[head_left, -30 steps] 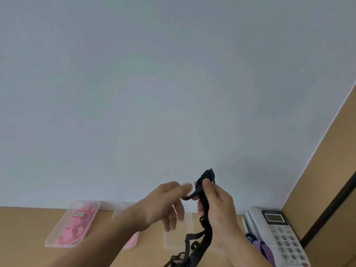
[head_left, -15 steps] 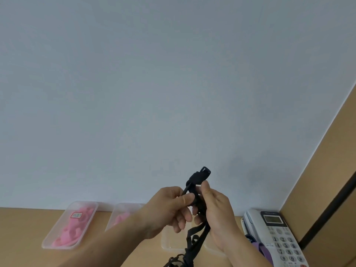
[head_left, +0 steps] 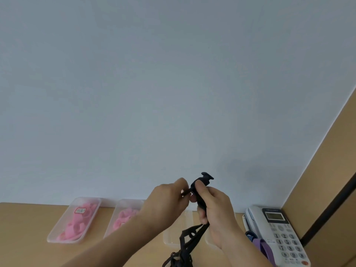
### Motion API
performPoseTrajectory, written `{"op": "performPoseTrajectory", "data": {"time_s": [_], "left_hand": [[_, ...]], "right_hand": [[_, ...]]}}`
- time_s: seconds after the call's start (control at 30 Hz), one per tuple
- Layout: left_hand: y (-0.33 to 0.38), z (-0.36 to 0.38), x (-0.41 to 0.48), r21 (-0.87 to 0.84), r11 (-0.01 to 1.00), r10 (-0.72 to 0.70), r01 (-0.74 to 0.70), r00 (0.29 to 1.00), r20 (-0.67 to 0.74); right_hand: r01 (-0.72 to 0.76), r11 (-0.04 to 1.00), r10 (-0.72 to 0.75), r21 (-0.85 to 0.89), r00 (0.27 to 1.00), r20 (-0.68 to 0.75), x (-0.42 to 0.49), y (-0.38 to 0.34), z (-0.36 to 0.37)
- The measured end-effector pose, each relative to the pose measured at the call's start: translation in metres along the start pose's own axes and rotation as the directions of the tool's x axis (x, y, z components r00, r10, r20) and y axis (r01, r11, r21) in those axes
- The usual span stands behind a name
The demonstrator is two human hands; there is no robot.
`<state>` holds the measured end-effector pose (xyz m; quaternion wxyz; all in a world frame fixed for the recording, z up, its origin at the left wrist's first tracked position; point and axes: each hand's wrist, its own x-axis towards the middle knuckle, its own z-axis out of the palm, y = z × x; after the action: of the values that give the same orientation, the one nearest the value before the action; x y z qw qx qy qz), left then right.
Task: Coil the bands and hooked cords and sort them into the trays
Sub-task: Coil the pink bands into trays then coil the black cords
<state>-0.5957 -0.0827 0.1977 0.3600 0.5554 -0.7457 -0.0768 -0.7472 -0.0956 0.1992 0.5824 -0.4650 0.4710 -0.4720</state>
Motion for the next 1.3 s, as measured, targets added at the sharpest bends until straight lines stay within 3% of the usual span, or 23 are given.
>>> {"op": "performPoseTrajectory", "data": {"time_s": [0.03,0.07,0.13,0.2,0.27,0.33,0.43,0.53,0.63,0.7,0.77,0.9,1.0,1.07,1.13,1.17,1.23,1.3], "left_hand": [[0.002,-0.005,0.000,-0.216,0.958,-0.169,0.187,0.981,0.098],[0.005,-0.010,0.001,-0.396,0.850,-0.276,0.347,0.934,0.227],[0.007,-0.018,0.004,-0.602,0.540,-0.332,0.588,0.806,0.489],[0.008,-0.026,0.005,-0.638,0.328,-0.275,0.696,0.717,0.641],[0.008,-0.025,0.004,-0.676,0.273,-0.231,0.684,0.729,0.645],[0.008,-0.020,0.004,-0.720,0.299,-0.257,0.626,0.780,0.571],[0.007,-0.016,0.003,-0.702,0.523,-0.322,0.484,0.874,0.364],[0.014,-0.010,-0.001,-0.513,0.803,-0.252,0.305,0.952,0.171],[0.015,-0.003,-0.006,-0.183,0.981,-0.062,0.064,0.998,0.017],[0.011,-0.002,-0.008,0.064,0.989,0.137,-0.133,0.988,-0.070],[0.006,-0.003,-0.008,0.239,0.921,0.340,-0.307,0.934,-0.109],[-0.004,0.002,-0.006,0.464,0.761,0.550,-0.454,0.830,-0.091],[-0.007,0.007,-0.008,0.515,0.696,0.615,-0.500,0.786,-0.067],[-0.005,0.009,-0.010,0.398,0.766,0.566,-0.505,0.823,-0.046],[0.000,0.006,-0.012,-0.004,0.954,0.300,-0.301,0.952,-0.057],[0.004,0.002,-0.013,-0.267,0.958,0.110,-0.104,0.994,0.008],[0.010,-0.003,-0.012,-0.619,0.741,-0.194,0.260,0.965,0.174],[0.009,-0.010,-0.005,-0.724,0.493,-0.342,0.482,0.873,0.348]], "right_hand": [[0.017,0.999,-0.017,0.038,1.000,0.005,0.000,0.000,-0.002],[0.034,0.997,-0.035,0.071,0.999,0.014,0.000,-0.001,-0.004],[0.069,0.993,-0.074,0.095,0.996,0.048,0.000,-0.002,-0.008],[0.099,0.991,-0.109,0.092,0.989,0.104,-0.002,-0.001,-0.009],[0.101,0.989,-0.115,0.109,0.985,0.128,-0.004,0.002,-0.008],[0.093,0.989,-0.106,0.113,0.988,0.109,-0.006,0.004,-0.008],[0.038,0.996,-0.043,0.077,0.997,0.062,-0.008,0.008,-0.008],[-0.031,0.999,0.029,0.029,0.998,0.054,-0.011,0.010,-0.005],[-0.079,0.997,0.079,-0.026,0.997,0.026,-0.013,0.010,-0.004],[-0.101,0.994,0.103,-0.048,0.994,0.030,-0.013,0.007,-0.005],[-0.124,0.990,0.127,-0.067,0.991,0.050,-0.014,0.003,-0.005],[-0.146,0.989,0.146,-0.009,0.986,0.086,-0.015,0.001,-0.003],[-0.131,0.991,0.131,0.014,0.991,0.041,-0.015,0.009,-0.002],[-0.124,0.991,0.126,0.055,0.992,-0.032,-0.014,0.013,-0.002],[-0.089,0.987,0.101,0.132,0.991,-0.091,-0.013,0.013,-0.006],[-0.061,0.986,0.079,0.156,0.991,-0.108,-0.011,0.011,-0.009],[-0.011,0.989,0.028,0.149,0.993,-0.112,-0.010,0.009,-0.012],[0.029,0.993,-0.019,0.117,0.996,-0.092,-0.012,0.008,-0.012]]}}
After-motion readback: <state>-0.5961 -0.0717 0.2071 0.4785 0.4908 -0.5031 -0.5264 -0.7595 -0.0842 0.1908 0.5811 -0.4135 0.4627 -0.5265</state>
